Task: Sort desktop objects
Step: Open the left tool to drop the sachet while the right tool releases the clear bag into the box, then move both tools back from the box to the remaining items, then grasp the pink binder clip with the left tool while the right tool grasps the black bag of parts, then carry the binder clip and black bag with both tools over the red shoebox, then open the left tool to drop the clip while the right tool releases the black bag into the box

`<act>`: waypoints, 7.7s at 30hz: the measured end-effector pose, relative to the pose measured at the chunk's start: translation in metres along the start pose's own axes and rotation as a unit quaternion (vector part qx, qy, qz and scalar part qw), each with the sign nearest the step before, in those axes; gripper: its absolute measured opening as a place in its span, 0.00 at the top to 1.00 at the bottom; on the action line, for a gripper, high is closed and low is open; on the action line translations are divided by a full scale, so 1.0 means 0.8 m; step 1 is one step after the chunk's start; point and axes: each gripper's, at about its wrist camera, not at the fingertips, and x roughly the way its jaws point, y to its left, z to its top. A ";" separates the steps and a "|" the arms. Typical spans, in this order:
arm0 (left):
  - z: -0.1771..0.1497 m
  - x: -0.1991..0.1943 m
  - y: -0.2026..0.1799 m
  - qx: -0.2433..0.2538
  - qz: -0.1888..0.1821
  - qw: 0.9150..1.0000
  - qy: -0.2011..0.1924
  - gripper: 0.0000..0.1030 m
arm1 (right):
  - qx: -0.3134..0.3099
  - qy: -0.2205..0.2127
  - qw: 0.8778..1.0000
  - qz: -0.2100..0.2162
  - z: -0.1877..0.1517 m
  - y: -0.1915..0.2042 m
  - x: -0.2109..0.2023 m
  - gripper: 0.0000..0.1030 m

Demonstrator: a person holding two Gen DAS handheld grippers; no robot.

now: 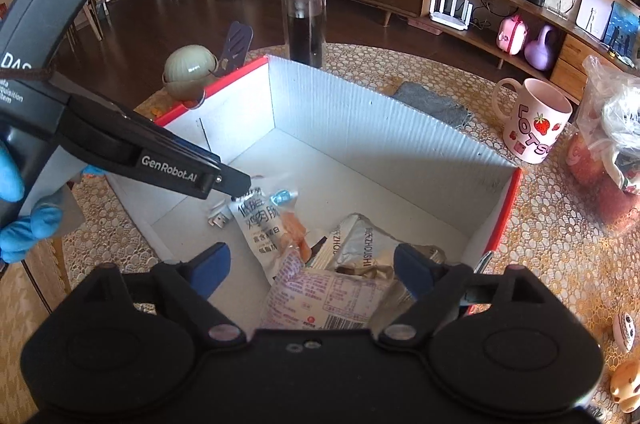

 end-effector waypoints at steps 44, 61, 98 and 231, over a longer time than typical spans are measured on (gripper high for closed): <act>-0.131 -0.139 -0.159 0.048 -0.027 0.992 -0.112 0.00 | 0.086 -0.114 0.989 -0.047 -0.201 -0.045 -0.239 0.04; -0.115 -0.077 -0.289 0.110 -0.056 0.987 -0.102 0.00 | 0.128 -0.099 0.976 -0.144 -0.259 -0.133 -0.237 0.04; -0.012 0.164 -0.406 0.043 0.014 0.999 0.016 0.00 | 0.183 -0.066 0.967 -0.163 -0.252 -0.254 -0.086 0.16; 0.006 0.046 -0.015 0.032 0.070 0.996 0.045 0.49 | 0.044 0.005 0.996 -0.077 0.011 0.000 0.058 0.62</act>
